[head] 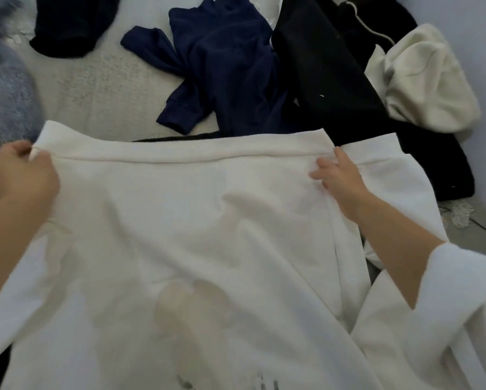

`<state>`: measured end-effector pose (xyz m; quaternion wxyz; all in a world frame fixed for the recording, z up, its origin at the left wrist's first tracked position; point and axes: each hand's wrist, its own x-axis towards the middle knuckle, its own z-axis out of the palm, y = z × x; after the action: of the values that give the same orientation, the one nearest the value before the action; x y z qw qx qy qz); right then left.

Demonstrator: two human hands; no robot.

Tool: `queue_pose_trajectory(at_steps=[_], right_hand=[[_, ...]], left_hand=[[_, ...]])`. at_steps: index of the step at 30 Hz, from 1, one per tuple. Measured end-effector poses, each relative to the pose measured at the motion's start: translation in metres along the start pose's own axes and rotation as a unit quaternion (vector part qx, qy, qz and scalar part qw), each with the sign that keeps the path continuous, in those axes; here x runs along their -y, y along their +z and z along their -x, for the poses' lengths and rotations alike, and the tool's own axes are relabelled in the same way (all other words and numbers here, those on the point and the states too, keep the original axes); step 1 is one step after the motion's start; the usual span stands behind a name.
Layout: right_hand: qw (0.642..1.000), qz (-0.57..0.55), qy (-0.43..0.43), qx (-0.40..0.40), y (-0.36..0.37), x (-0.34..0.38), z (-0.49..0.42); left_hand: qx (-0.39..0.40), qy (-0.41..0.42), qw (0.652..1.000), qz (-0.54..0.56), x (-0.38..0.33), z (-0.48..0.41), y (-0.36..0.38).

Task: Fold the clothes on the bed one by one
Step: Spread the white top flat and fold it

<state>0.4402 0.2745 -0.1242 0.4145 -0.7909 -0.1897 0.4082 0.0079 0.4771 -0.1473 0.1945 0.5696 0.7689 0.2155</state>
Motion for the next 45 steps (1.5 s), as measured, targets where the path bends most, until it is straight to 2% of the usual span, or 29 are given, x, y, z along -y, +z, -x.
queue_pose_trajectory(at_steps=[2, 4, 6, 8, 11, 15, 17, 19, 20, 22, 24, 26, 27, 30, 34, 36, 37, 39, 40, 41, 42, 43, 45], right_hand=[[0.991, 0.1, -0.081, -0.048, 0.001, -0.018, 0.026], [0.972, 0.193, -0.126, -0.049, -0.001, -0.044, 0.058], [0.955, 0.261, -0.137, -0.019, -0.009, -0.074, 0.097], [0.922, 0.346, -0.171, -0.017, -0.024, -0.102, 0.131], [0.86, 0.472, -0.192, -0.021, -0.052, -0.13, 0.168], [0.755, 0.621, -0.208, -0.037, -0.095, -0.145, 0.194], [0.677, 0.719, -0.158, 0.004, -0.13, -0.151, 0.199], [0.621, 0.78, -0.068, 0.018, -0.167, -0.156, 0.203], [0.622, 0.782, -0.035, -0.001, -0.182, -0.16, 0.205], [0.683, 0.729, -0.034, -0.023, -0.196, -0.169, 0.207], [0.734, 0.672, -0.098, -0.018, -0.196, -0.178, 0.208], [0.756, 0.632, -0.167, -0.021, -0.193, -0.186, 0.216], [0.765, 0.62, -0.172, -0.014, -0.193, -0.19, 0.221], [0.764, 0.631, -0.134, 0.026, -0.192, -0.206, 0.23], [0.768, 0.596, -0.233, -0.024, -0.196, -0.2, 0.232], [0.757, 0.601, -0.253, -0.043, -0.206, -0.194, 0.23], [0.757, 0.612, -0.229, -0.016, -0.211, -0.191, 0.229], [0.759, 0.635, -0.129, 0.061, -0.218, -0.188, 0.224], [0.765, 0.632, -0.092, 0.084, -0.22, -0.187, 0.221], [0.785, 0.608, -0.09, 0.082, -0.219, -0.184, 0.216], [0.805, 0.579, -0.111, 0.065, -0.216, -0.18, 0.211], [0.818, 0.554, -0.153, 0.034, -0.212, -0.177, 0.204], [0.8, 0.562, -0.21, -0.012, -0.202, -0.169, 0.186]], left_hand=[[-0.03, 0.074, 0.996, -0.036, -0.016, 0.035, -0.001], [-0.015, 0.208, 0.976, -0.057, -0.025, 0.093, -0.004], [0.042, 0.316, 0.944, -0.088, -0.02, 0.16, -0.003], [0.123, 0.378, 0.911, -0.111, -0.007, 0.229, 0.003], [0.239, 0.39, 0.879, -0.132, 0.011, 0.32, 0.013], [0.324, 0.41, 0.839, -0.152, 0.019, 0.408, 0.021], [0.338, 0.417, 0.828, -0.161, 0.017, 0.435, 0.02], [0.345, 0.432, 0.815, -0.172, 0.015, 0.456, 0.017], [0.349, 0.441, 0.807, -0.18, 0.014, 0.466, 0.016], [0.355, 0.453, 0.793, -0.2, 0.014, 0.485, 0.015], [0.37, 0.453, 0.783, -0.212, 0.014, 0.506, 0.015], [0.39, 0.467, 0.766, -0.21, 0.018, 0.533, 0.014], [0.402, 0.473, 0.757, -0.206, 0.02, 0.545, 0.013], [0.442, 0.446, 0.753, -0.199, 0.02, 0.575, 0.007], [0.49, 0.364, 0.76, -0.223, 0.007, 0.593, 0.002], [0.552, 0.303, 0.744, -0.223, 0.003, 0.595, 0.001], [0.58, 0.274, 0.733, -0.225, 0.0, 0.594, 0.001], [0.632, 0.242, 0.694, -0.246, -0.006, 0.59, 0.002], [0.65, 0.23, 0.678, -0.255, -0.01, 0.587, 0.003], [0.658, 0.219, 0.674, -0.255, -0.014, 0.583, 0.006], [0.65, 0.215, 0.689, -0.238, -0.018, 0.579, 0.01], [0.622, 0.214, 0.724, -0.205, -0.023, 0.574, 0.014], [0.509, 0.219, 0.824, -0.122, -0.034, 0.559, 0.025]])
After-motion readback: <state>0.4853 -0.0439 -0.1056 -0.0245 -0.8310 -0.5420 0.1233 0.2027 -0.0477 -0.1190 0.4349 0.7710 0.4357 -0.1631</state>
